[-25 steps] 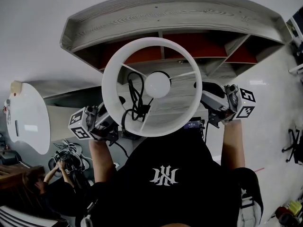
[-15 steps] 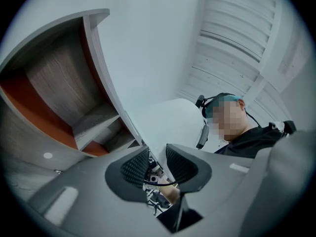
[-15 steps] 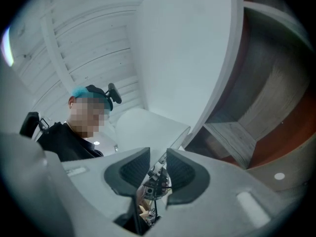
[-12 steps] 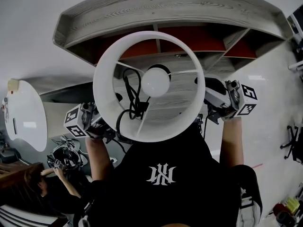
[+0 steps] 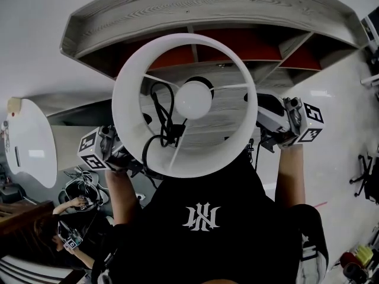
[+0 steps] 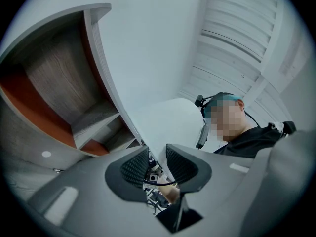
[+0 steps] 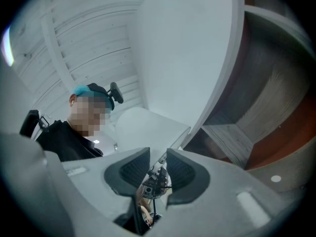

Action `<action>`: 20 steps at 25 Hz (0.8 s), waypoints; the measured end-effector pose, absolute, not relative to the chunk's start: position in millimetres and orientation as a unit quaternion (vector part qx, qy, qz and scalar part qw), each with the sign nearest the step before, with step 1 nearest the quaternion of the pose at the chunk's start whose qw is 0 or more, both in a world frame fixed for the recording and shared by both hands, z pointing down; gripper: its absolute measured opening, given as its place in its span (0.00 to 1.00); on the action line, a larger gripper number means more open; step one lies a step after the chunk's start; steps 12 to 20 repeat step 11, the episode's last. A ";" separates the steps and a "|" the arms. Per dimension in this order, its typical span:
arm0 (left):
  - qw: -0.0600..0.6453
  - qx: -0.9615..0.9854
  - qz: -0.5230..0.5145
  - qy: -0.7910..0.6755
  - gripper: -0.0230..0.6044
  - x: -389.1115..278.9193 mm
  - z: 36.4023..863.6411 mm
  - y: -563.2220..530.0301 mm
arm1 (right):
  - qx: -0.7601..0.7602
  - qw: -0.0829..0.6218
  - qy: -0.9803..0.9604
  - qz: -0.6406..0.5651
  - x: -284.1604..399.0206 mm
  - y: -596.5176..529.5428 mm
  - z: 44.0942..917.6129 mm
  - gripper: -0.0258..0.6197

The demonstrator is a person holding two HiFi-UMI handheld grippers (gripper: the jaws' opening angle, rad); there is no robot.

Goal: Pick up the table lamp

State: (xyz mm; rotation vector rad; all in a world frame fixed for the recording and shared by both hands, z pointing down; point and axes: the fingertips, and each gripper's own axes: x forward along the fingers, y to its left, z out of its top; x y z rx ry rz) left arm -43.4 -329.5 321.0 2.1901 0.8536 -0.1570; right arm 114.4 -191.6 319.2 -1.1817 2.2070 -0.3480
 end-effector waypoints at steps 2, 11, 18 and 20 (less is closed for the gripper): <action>0.383 0.858 -0.062 0.335 0.22 -43.4 321.4 -329.4 | -0.447 0.300 0.832 -0.133 114.4 -191.9 320.1 0.20; 0.387 0.854 -0.065 0.341 0.22 -45.4 322.6 -330.0 | -0.457 0.292 0.830 -0.134 112.4 -192.1 320.9 0.21; 0.387 0.854 -0.065 0.341 0.22 -45.4 322.6 -330.0 | -0.457 0.292 0.830 -0.134 112.4 -192.1 320.9 0.21; 0.387 0.854 -0.065 0.341 0.22 -45.4 322.6 -330.0 | -0.457 0.292 0.830 -0.134 112.4 -192.1 320.9 0.21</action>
